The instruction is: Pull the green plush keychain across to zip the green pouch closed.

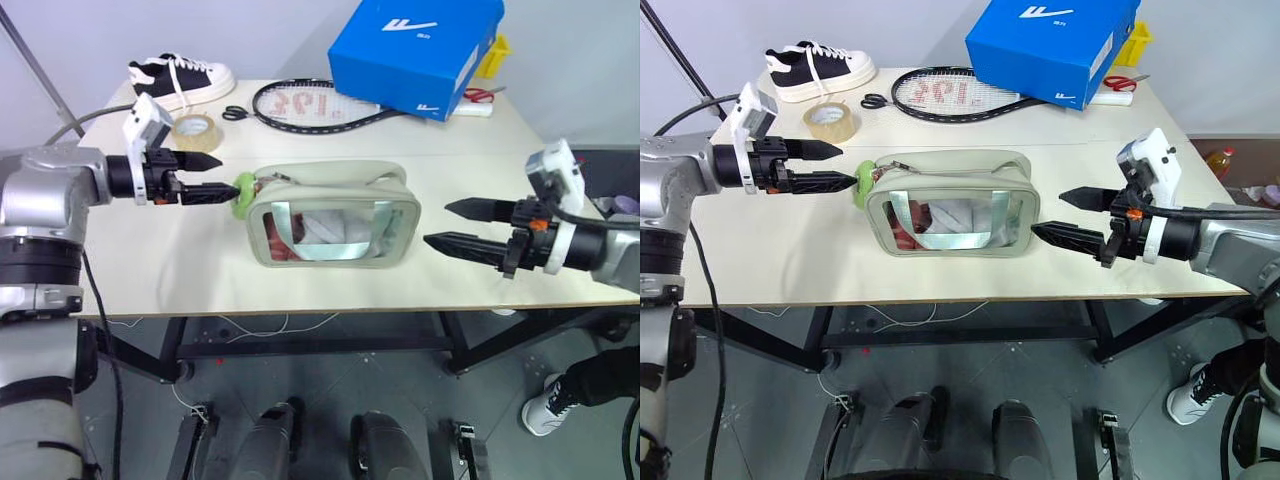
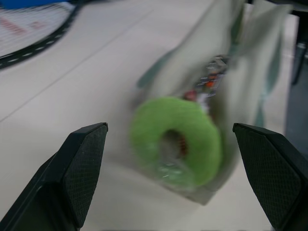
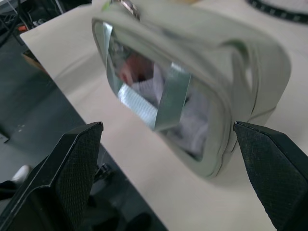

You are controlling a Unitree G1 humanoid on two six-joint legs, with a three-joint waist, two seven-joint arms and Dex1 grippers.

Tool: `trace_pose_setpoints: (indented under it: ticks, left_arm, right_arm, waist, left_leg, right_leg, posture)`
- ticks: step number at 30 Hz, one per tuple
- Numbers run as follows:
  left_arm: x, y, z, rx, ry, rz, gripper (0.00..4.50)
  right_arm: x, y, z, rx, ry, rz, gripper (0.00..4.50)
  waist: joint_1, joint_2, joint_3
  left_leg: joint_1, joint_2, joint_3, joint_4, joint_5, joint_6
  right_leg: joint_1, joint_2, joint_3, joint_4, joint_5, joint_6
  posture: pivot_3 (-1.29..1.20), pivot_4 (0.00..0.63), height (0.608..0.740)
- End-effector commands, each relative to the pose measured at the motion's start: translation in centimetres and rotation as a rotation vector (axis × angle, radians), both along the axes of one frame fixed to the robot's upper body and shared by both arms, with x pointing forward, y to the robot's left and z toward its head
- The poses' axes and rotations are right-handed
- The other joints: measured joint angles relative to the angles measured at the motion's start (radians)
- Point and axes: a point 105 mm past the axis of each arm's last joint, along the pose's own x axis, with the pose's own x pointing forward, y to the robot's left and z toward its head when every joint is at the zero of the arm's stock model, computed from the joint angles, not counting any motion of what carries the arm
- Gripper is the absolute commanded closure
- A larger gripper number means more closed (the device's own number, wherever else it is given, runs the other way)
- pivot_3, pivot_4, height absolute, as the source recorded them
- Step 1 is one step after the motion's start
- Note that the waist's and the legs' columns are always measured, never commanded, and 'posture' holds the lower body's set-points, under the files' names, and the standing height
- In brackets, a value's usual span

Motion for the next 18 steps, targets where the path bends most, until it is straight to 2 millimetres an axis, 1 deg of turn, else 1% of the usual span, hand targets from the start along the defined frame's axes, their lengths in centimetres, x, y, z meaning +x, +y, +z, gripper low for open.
trace_pose_setpoints:
  ticks: [1,2,4,7,12,14,17,18]
  left_arm:
    - [0.2,-0.2,0.3,0.032,-0.077,0.002,0.06]
    - [0.5,-0.3,0.3,0.038,-0.095,0.011,0.06]
    - [0.9,-0.3,1.0,-0.014,-0.097,0.046,0.06]
    - [0.5,-0.5,1.3,0.001,-0.12,0.036,0.06]
    - [-0.3,-0.7,1.7,-0.009,-0.124,0.024,0.06]
    - [-0.6,-1.0,2.0,-0.015,-0.125,0.021,0.06]
    - [-1.5,-1.3,1.8,0.02,-0.118,-0.011,0.06]
    - [-2.3,-1.6,1.8,0.022,-0.109,-0.041,0.06]
  right_arm:
    - [0.2,-0.1,1.3,-0.009,-0.065,-0.008,0.0]
    - [0.2,-0.4,1.3,-0.01,-0.065,-0.01,0.0]
    - [0.2,-0.6,1.2,-0.019,-0.067,-0.013,0.0]
    - [0.4,-0.8,1.5,-0.036,-0.078,-0.018,0.0]
    - [1.2,-0.6,1.5,-0.079,-0.101,0.003,0.0]
    - [1.8,-0.3,1.8,-0.087,-0.116,0.026,0.0]
    - [3.1,0.7,2.4,-0.097,-0.149,0.057,0.0]
    - [3.7,1.4,2.6,-0.103,-0.17,0.077,0.0]
  waist:
    - [0.003,0.0,0.0]
    - [0.006,0.0,0.0]
    - [0.01,0.0,0.0]
    - [0.008,0.0,0.0]
    - [0.005,0.0,0.0]
    - [0.003,0.0,0.0]
    - [-0.001,0.001,0.001]
    - [0.0,0.001,0.001]
  left_leg:
    - [0.0,0.0,0.0,0.0,0.0,0.0]
    - [0.0,0.001,0.0,0.0,0.0,-0.001]
    - [-0.001,0.001,0.0,0.0,-0.001,-0.001]
    - [-0.003,0.0,0.0,0.002,0.0,0.0]
    - [-0.004,0.0,0.0,0.002,0.0,0.001]
    - [-0.004,0.001,0.0,0.002,0.0,0.001]
    - [-0.004,0.001,0.001,0.002,0.0,0.001]
    - [-0.004,0.001,0.002,0.002,0.0,0.001]
  right_leg:
    - [0.0,0.0,0.0,0.0,0.0,0.0]
    - [0.0,0.0,0.0,0.0,0.0,0.0]
    - [-0.001,0.0,0.0,0.001,0.0,0.0]
    - [-0.003,0.0,0.0,0.0,0.0,0.0]
    - [-0.004,0.0,0.0,0.001,0.001,0.001]
    - [-0.004,0.0,0.0,0.001,0.001,0.001]
    - [-0.004,0.0,0.0,0.002,0.001,0.001]
    - [-0.004,0.0,0.0,0.002,0.001,0.001]
  posture:
    - [0.0,0.15,0.74]
    - [0.0,0.15,0.74]
    - [0.0,0.15,0.74]
    - [0.0,0.15,0.74]
    - [0.0,0.15,0.74]
    - [0.0,0.15,0.74]
    - [0.0,0.15,0.74]
    - [0.0,0.15,0.74]
